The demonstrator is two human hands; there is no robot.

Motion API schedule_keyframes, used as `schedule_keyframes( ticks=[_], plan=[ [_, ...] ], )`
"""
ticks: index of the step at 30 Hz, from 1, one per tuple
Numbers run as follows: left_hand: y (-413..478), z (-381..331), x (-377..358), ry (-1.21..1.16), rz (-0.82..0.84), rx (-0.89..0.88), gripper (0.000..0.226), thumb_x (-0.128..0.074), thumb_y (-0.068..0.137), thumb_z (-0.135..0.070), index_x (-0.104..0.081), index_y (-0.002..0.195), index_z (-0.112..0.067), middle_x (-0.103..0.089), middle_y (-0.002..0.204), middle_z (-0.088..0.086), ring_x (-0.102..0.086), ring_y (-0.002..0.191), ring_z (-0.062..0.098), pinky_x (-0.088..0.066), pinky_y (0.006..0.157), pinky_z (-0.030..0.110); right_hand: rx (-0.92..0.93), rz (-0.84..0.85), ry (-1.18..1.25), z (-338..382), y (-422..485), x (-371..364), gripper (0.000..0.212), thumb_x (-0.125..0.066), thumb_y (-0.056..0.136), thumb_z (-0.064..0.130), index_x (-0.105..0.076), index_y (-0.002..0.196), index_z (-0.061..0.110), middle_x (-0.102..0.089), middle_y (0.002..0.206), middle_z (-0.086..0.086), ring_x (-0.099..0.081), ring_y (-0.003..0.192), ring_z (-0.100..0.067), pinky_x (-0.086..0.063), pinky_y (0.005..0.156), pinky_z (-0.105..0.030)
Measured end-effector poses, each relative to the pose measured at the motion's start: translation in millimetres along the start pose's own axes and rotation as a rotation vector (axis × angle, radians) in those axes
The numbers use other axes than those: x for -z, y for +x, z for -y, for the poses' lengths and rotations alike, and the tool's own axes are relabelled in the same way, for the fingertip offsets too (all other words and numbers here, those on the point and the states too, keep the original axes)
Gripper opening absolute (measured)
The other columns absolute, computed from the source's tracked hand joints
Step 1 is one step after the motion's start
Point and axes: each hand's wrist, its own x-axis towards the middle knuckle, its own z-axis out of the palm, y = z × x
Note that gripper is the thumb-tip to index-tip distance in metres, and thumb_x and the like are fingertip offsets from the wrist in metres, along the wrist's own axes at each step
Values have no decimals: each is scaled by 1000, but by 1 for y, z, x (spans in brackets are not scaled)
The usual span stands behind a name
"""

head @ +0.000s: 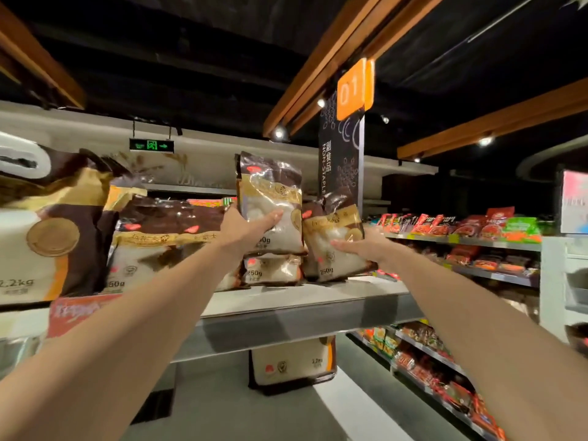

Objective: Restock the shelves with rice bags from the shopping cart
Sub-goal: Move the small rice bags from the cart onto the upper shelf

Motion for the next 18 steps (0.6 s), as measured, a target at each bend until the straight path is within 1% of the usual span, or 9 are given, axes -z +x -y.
schedule_keyframes(
  ticks=[1, 2, 6, 8, 9, 10, 11, 14, 18],
  plan=[
    [2, 2, -4, -9, 18, 7, 111, -80, 77, -47, -14, 156, -6, -28, 160, 11, -31, 144, 30, -30, 114, 43, -7, 26, -37, -4, 2, -2, 60, -76, 79, 45, -48, 121, 13, -53, 121, 4, -50, 109, -16, -41, 93, -30],
    [2, 3, -9, -14, 25, 3, 109, -80, 78, -46, -14, 156, -6, -28, 160, 11, -31, 144, 30, -30, 115, 43, -3, 37, -70, -12, 11, -2, 63, -71, 84, 45, -46, 132, 13, -51, 123, 1, -48, 111, -18, -39, 92, -30],
    [1, 8, -20, 29, 81, -12, 105, -77, 82, -44, -11, 156, -9, -25, 161, 9, -29, 145, 28, -27, 116, 42, 21, 68, -374, -17, 19, -1, 94, -47, 75, 83, -46, 139, 13, -50, 142, -9, -51, 118, -26, -41, 99, -34],
    [5, 15, -21, 51, 117, -18, 107, -78, 78, -49, -14, 156, -13, -26, 161, 6, -30, 145, 27, -28, 115, 43, -58, 119, -534, -20, 24, 4, 114, -31, 63, 97, -49, 136, 11, -55, 135, -14, -55, 117, -31, -46, 100, -41],
    [6, 16, -22, 58, 129, -21, 108, -79, 76, -51, -17, 156, -14, -29, 160, 5, -32, 144, 27, -29, 115, 43, -107, 149, -541, -19, 24, 6, 105, -32, 66, 95, -56, 121, 9, -62, 112, -14, -61, 97, -27, -51, 85, -36],
    [8, 19, -19, 62, 133, -18, 106, -79, 75, -53, -21, 155, -15, -32, 158, 5, -34, 142, 26, -30, 114, 43, -141, 176, -507, -16, 21, 6, 86, -39, 72, 89, -57, 100, 9, -57, 83, -9, -56, 69, -19, -48, 66, -27],
    [9, 20, -20, 57, 132, -14, 102, -79, 75, -52, -25, 154, -15, -37, 155, 3, -37, 140, 25, -31, 112, 43, -182, 204, -444, -16, 23, 7, 72, -48, 76, 81, -52, 89, 11, -45, 68, -4, -42, 54, -13, -41, 56, -22],
    [9, 20, -21, 38, 91, -7, 90, -79, 76, -49, -38, 148, -14, -48, 144, 1, -46, 127, 23, -36, 103, 39, -189, 288, -355, -18, 30, 13, 53, -70, 81, 53, -54, 102, 7, -52, 82, -4, -46, 64, -12, -49, 59, -16],
    [10, 19, -22, 41, 69, -10, 83, -78, 78, -49, -43, 144, -14, -53, 130, -3, -45, 110, 16, -33, 92, 33, -162, 302, -264, -26, 38, 11, 51, -78, 80, 33, -54, 112, 3, -62, 96, -6, -54, 76, -12, -53, 71, -18]
  ],
)
